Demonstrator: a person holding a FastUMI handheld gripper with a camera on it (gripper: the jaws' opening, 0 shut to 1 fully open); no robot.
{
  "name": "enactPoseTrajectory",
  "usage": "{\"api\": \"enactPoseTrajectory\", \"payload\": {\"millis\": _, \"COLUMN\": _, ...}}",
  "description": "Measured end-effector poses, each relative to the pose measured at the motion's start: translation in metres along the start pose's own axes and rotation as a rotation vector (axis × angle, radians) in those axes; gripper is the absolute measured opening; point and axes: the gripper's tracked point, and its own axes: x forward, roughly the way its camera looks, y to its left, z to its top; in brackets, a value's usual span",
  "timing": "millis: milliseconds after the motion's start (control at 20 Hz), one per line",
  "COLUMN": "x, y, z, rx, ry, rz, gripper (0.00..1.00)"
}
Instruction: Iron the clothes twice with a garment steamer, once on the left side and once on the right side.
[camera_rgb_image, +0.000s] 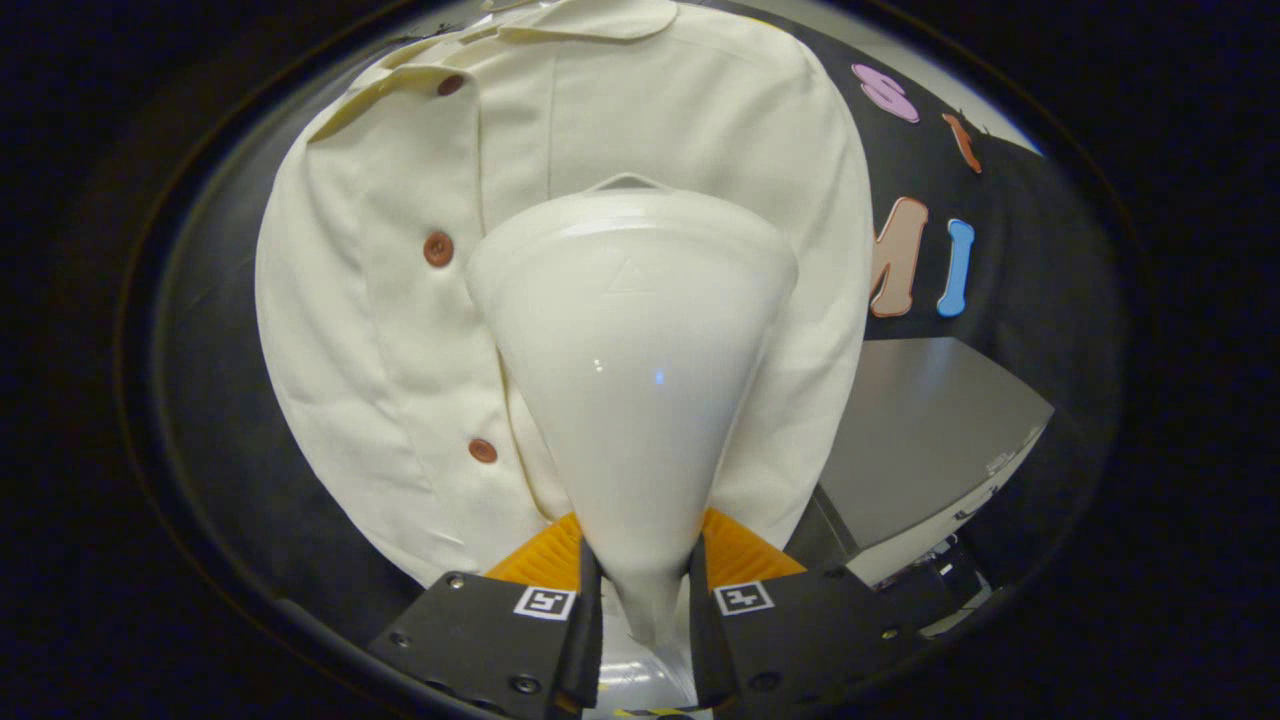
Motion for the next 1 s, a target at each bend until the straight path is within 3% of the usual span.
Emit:
{"api": "enactPoseTrajectory", "payload": {"millis": 500, "x": 0.012, "y": -0.004, "z": -0.063, "rx": -0.02, "ry": 0.124, "rz": -0.003, "gripper": 0.36}}
{"api": "enactPoseTrajectory", "payload": {"millis": 1000, "x": 0.02, "y": -0.014, "z": -0.132, "rx": 0.037, "ry": 0.236, "rz": -0.008, "gripper": 0.37}}
